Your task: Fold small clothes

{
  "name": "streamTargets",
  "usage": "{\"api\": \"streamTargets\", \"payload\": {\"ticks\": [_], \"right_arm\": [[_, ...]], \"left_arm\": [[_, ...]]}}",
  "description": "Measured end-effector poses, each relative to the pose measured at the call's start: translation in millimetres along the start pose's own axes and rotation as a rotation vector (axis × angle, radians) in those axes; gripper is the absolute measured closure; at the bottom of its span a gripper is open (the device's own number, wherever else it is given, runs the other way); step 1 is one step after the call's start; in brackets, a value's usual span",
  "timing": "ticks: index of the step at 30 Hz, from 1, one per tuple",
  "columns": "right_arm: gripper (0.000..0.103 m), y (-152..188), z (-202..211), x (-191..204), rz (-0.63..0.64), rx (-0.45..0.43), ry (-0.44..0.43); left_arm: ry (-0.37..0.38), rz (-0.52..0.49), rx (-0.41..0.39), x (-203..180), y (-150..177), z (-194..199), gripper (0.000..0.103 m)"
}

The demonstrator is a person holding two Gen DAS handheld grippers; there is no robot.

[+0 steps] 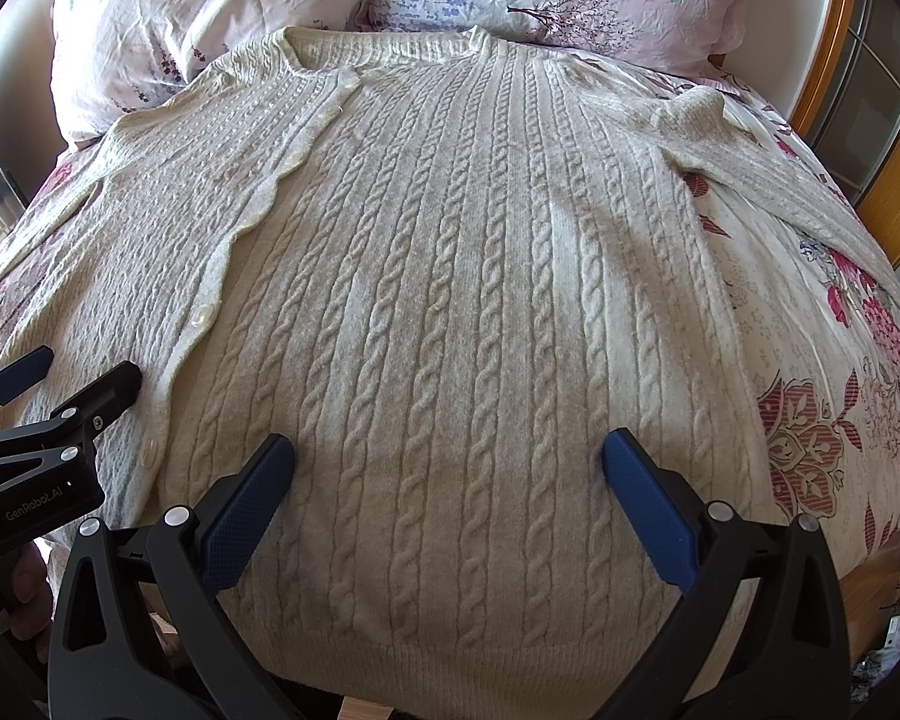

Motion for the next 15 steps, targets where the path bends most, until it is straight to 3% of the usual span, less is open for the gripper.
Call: {"api": "streamTargets", "payload": {"ticks": [10,15], "right_arm": [[0.001,-2.6,-0.4,2.3,0.034,-0.026,-0.032],[0.001,-17.3,5.2,-12.4,-0.062,-0.052,-0.153]], "left_arm": [[0.011,-0.015,0.018,-1.4,-2.3,-2.5,0.002],[0.011,-0.018,0.013,-1.2,-4.3,-1.7,0.002]]}}
Point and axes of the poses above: each gripper's, at about its wrist camera, not at the fingertips, and z roughly against the way its jaws point, x to its left, y to its underside, the point moved 10 cm from there along -z, roughly the way its jaws point, and after that the axes turned 1 degree about x, right-handed, at the moved point
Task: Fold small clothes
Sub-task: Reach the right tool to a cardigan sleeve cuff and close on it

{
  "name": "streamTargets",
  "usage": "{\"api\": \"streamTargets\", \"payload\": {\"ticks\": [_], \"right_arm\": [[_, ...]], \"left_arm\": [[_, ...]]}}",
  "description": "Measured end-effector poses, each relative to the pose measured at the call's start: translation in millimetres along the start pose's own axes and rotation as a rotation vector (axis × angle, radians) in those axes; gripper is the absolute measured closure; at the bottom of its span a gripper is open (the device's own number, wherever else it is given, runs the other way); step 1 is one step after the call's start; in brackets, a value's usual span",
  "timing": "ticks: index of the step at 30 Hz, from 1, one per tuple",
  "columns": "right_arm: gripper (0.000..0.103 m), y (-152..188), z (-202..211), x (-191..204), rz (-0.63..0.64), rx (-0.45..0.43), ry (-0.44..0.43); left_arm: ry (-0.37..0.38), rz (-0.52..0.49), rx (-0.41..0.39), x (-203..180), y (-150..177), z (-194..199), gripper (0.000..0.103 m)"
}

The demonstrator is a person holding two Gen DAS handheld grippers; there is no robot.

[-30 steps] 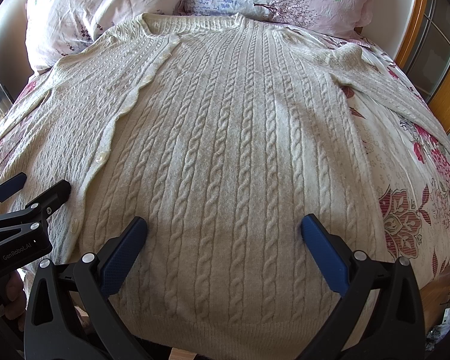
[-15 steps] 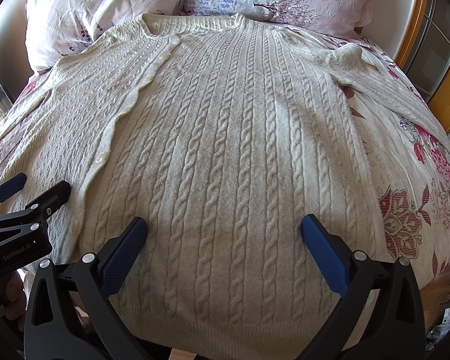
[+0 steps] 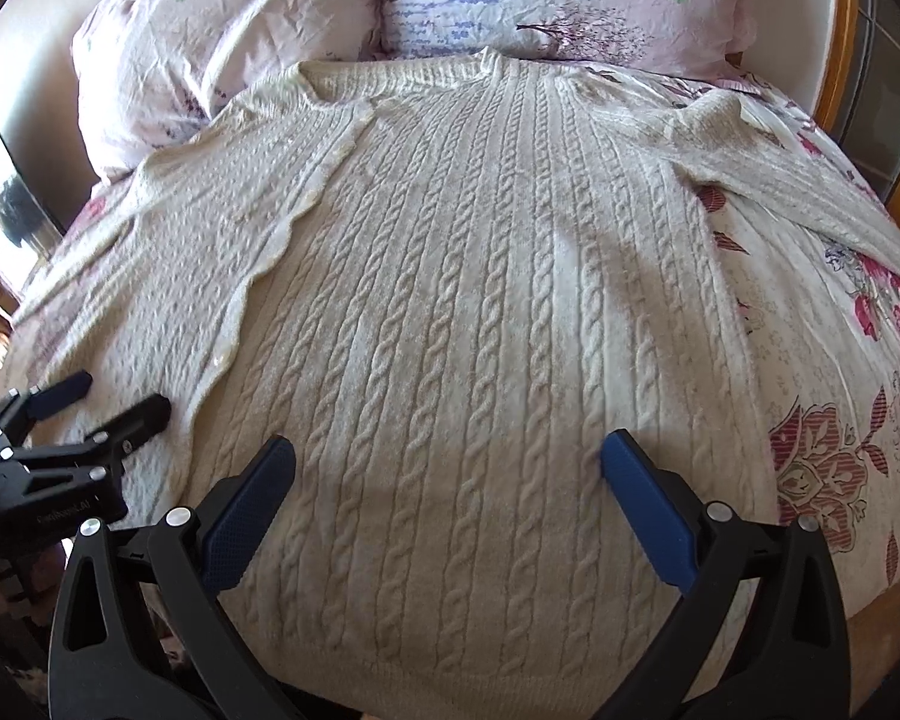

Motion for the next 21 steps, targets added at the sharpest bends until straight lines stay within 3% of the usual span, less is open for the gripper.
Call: {"api": "streamTargets", "payload": {"ticks": [3,5,7,13,18,21], "right_arm": [[0.009,-26.9,11.0,-36.5,-0.148,-0.066,-0.046],[0.021,-46.8,16.7,-76.1,-0.282,-0.101,-0.053],[0.026,-66.4,23.2,-121.8,-0.452,-0.143,-0.078],[0.038,-90.9,24.5,-242.4,-0.923,-0.242,-0.149],[0.053,-81.3,7.1,-280.9,-1.089,-0.224,-0.154],[0.061,-77.7,4.5,-290.0,-1.125,-0.25,-0.167]], "left_arm": [[0.05,0.04,-0.026,2.6,-5.3,3.5,0.002],[0.117,0.088,-0.064,4.4,-11.0,9.2,0.002],[0.164,0.125,-0.103,5.9,-16.8,14.7,0.002],[0.18,0.171,-0.17,11.0,-27.8,24.3,0.002],[0.213,0.207,-0.173,14.4,-33.8,23.6,0.002],[0.206,0.231,-0.167,18.5,-34.9,21.1,0.002]]}}
Point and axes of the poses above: each gripper's, at about its wrist camera, not at the fingertips, and z roughly against the way its jaws point, x to its left, y to its underside, the point moved 10 cm from there along -z, roughly the way its jaws point, and after that the axes turned 1 degree about x, right-handed, at the moved point
